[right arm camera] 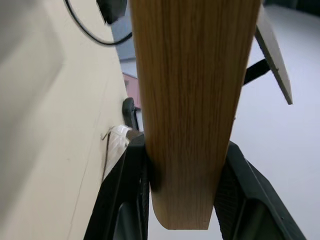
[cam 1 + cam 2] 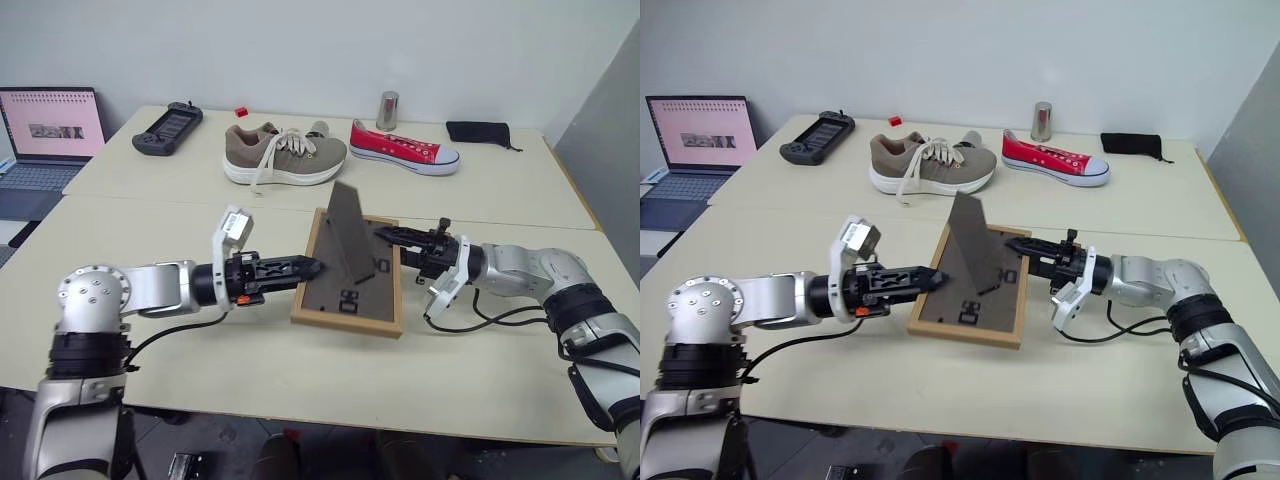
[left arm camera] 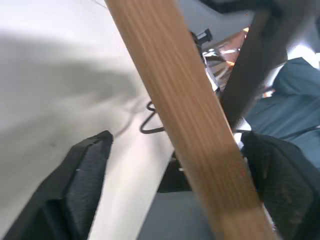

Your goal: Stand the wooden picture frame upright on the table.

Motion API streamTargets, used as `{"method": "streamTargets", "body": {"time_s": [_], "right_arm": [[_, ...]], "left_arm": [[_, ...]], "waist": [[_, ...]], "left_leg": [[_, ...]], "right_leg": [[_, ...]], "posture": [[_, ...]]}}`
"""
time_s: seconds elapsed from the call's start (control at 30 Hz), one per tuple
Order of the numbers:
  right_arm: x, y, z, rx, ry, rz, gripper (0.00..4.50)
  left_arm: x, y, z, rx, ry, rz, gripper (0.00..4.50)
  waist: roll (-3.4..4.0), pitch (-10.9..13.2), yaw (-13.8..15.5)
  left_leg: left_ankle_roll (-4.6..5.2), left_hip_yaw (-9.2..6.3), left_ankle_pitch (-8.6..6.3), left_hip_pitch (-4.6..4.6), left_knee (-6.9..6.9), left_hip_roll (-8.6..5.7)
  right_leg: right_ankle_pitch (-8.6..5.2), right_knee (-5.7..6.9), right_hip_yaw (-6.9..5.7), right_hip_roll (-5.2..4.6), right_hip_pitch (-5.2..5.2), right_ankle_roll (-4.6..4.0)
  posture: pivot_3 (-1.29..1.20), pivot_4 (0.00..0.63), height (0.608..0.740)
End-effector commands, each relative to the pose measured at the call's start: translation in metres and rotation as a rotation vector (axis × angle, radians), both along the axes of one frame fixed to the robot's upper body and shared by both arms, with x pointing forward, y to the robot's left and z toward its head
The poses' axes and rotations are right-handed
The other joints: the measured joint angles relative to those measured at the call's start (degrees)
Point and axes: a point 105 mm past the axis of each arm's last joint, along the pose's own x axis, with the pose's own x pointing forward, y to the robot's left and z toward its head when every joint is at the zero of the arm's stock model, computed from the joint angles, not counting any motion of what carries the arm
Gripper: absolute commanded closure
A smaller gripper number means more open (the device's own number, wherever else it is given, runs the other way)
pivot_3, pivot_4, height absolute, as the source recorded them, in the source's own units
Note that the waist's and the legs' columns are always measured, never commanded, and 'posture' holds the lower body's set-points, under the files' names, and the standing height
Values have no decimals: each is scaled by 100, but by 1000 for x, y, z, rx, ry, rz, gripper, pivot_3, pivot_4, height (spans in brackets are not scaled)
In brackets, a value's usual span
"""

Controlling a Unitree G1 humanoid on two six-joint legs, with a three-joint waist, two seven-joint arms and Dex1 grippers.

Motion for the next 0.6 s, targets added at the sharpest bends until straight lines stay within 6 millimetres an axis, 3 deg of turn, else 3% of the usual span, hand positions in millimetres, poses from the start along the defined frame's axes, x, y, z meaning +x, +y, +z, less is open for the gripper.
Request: {"method": "streamTargets", "body": {"time_s": [0.03,0.2,0.33,0.43,0.6], "right_arm": [[15,5,27,275,291,-55,3091],[39,25,24,438,876,-21,3091],[56,39,24,604,1307,31,3091],[57,52,13,594,1488,59,3091],[64,62,-28,585,1572,-40,3091]], "left_arm": [[1,24,12,197,-251,128,56],[25,40,17,375,-561,381,56],[30,34,12,484,-717,422,56],[28,26,7,558,-807,387,56],[30,22,-6,618,-853,405,56]], "waist": [[-3,2,-2],[12,7,53],[12,7,91],[12,7,137],[13,7,164]], "left_leg": [[1,3,-1,8,-3,6],[4,13,-3,37,-3,3],[7,10,-4,38,-2,7],[7,13,-5,31,-7,5],[8,19,-7,10,-24,6]], "right_leg": [[0,-5,2,1,8,0],[0,-5,3,-8,36,0],[0,-9,1,1,37,0],[0,-10,2,0,25,0],[0,-13,3,2,-5,0]], "posture": [[0,150,740],[0,150,740],[0,150,740],[0,150,740],[0,150,740]]}}
